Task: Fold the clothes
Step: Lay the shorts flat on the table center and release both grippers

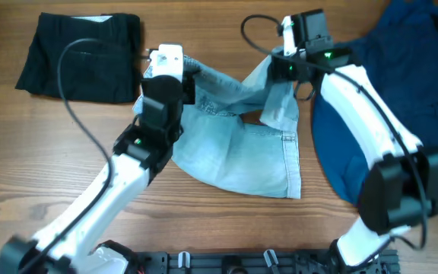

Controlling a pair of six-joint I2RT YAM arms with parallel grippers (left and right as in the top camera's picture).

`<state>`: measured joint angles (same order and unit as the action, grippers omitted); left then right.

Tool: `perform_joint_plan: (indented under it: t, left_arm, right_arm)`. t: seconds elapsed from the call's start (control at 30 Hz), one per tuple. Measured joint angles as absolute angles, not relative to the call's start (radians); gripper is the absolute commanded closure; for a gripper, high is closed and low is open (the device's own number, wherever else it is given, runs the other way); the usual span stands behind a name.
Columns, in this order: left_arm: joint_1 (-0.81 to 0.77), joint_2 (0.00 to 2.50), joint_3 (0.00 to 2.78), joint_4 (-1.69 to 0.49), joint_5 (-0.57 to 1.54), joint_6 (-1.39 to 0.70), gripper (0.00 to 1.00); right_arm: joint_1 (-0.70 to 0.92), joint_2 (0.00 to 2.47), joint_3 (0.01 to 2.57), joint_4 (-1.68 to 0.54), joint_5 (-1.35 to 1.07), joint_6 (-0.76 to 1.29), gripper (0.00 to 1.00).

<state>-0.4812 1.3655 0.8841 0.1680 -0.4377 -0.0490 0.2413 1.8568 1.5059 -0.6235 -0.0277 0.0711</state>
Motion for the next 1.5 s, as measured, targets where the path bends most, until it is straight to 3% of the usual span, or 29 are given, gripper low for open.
perform_joint_plan:
  t: [0.1, 0.13, 0.17, 0.2, 0.23, 0.37, 0.53, 0.7, 0.87, 0.9, 1.13, 1.2, 1.27, 1.3, 1.5]
  left_arm:
    - [-0.455, 1.472, 0.884, 0.285, -0.45, -0.073, 0.96]
    - [-0.442, 1.5, 0.884, 0.324, -0.453, -0.081, 0.87]
    - [-0.429, 1.53, 0.884, 0.368, -0.456, -0.088, 0.62]
    - [-0.414, 1.567, 0.884, 0.414, -0.46, -0.097, 0.17]
    - [-0.4, 1.603, 0.884, 0.441, -0.466, -0.098, 0.0]
    - [-0.381, 1.645, 0.884, 0.45, -0.475, -0.111, 0.0]
    - [-0.38, 1.642, 0.886, 0.406, -0.475, -0.111, 0.0]
    - [-0.38, 1.555, 0.892, 0.163, -0.475, -0.121, 0.0]
    - [-0.38, 1.43, 0.897, -0.104, -0.454, -0.205, 0.0]
    - [-0.38, 1.427, 0.897, -0.127, -0.446, -0.218, 0.0]
    - [-0.38, 1.426, 0.897, -0.153, -0.429, -0.25, 0.0]
    - [-0.38, 1.426, 0.897, -0.155, -0.429, -0.25, 0.0]
    - [-0.38, 1.426, 0.897, -0.157, -0.429, -0.25, 0.01]
    - [-0.38, 1.426, 0.897, -0.157, -0.429, -0.25, 0.02]
    - [-0.38, 1.426, 0.897, -0.157, -0.425, -0.253, 0.07]
  right_arm:
    - [0.196, 1.965, 1.504, -0.4, -0.046, 0.046, 0.93]
    - [0.188, 1.995, 1.504, -0.329, -0.048, 0.041, 0.61]
    - [0.18, 2.03, 1.503, -0.238, -0.049, 0.036, 0.12]
    - [0.173, 2.054, 1.502, -0.176, -0.048, 0.035, 0.01]
    - [0.161, 2.086, 1.501, -0.075, -0.047, 0.038, 0.0]
    - [0.136, 2.098, 1.506, -0.013, -0.022, 0.068, 0.0]
    - [0.081, 2.097, 1.595, -0.331, -0.019, 0.094, 0.0]
    - [0.049, 2.02, 1.713, -0.723, -0.105, 0.104, 0.0]
    - [0.095, 1.951, 1.738, -0.762, -0.214, 0.104, 0.04]
    - [0.111, 1.961, 1.738, -0.75, -0.22, 0.11, 0.15]
    - [0.182, 2.147, 1.738, -0.643, -0.228, 0.208, 0.46]
    - [0.182, 2.201, 1.738, -0.63, -0.205, 0.237, 0.64]
    - [0.182, 2.228, 1.738, -0.62, -0.179, 0.253, 0.91]
    - [0.182, 2.231, 1.737, -0.612, -0.167, 0.261, 0.96]
    - [0.149, 2.217, 1.738, -0.583, -0.146, 0.273, 0.96]
